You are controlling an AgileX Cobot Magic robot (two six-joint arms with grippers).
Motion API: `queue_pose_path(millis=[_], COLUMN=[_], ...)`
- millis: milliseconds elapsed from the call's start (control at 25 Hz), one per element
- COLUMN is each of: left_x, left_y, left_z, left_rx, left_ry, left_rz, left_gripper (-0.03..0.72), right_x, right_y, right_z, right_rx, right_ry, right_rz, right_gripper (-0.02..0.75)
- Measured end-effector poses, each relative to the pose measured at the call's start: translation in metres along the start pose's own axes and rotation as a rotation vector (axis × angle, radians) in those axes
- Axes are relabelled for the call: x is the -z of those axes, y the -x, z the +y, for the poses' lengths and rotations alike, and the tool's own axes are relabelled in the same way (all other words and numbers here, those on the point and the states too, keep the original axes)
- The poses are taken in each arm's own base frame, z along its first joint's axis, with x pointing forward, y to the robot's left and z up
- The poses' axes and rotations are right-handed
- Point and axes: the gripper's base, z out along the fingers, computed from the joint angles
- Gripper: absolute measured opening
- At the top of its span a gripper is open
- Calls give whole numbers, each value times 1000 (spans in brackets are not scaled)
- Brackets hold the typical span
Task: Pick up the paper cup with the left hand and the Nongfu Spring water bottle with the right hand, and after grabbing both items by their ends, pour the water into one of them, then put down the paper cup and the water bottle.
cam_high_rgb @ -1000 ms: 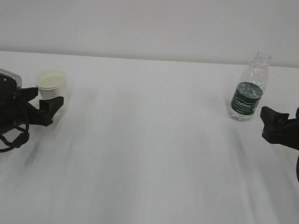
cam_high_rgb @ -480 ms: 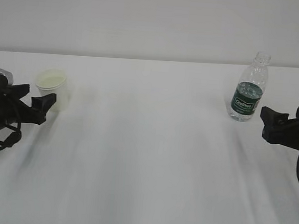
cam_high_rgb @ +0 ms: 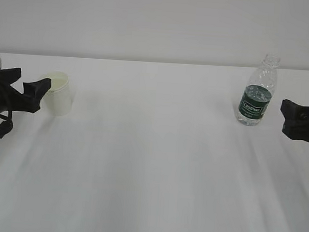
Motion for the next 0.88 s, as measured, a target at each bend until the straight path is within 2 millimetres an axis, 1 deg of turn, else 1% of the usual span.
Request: queue_pose_path(millis=[160, 360, 680, 880], left_x=[3, 9, 29, 45], left_y=[14, 38, 81, 103], left_z=[1, -5, -7, -6], left_rx=[-10, -16, 13, 13], left_ry=[7, 2, 21, 45], left_rz=[-13, -24, -52, -45], left_gripper=[589, 588, 587, 587], right_x=[9, 19, 25, 33], right_y=[10, 19, 42, 56], right_z=[-2, -4, -4, -4], right_rx=[0, -10, -14, -18], right_ry=[-12, -19, 1, 9], right_rz=[-10, -9, 22, 16], right_gripper=[593, 593, 592, 592])
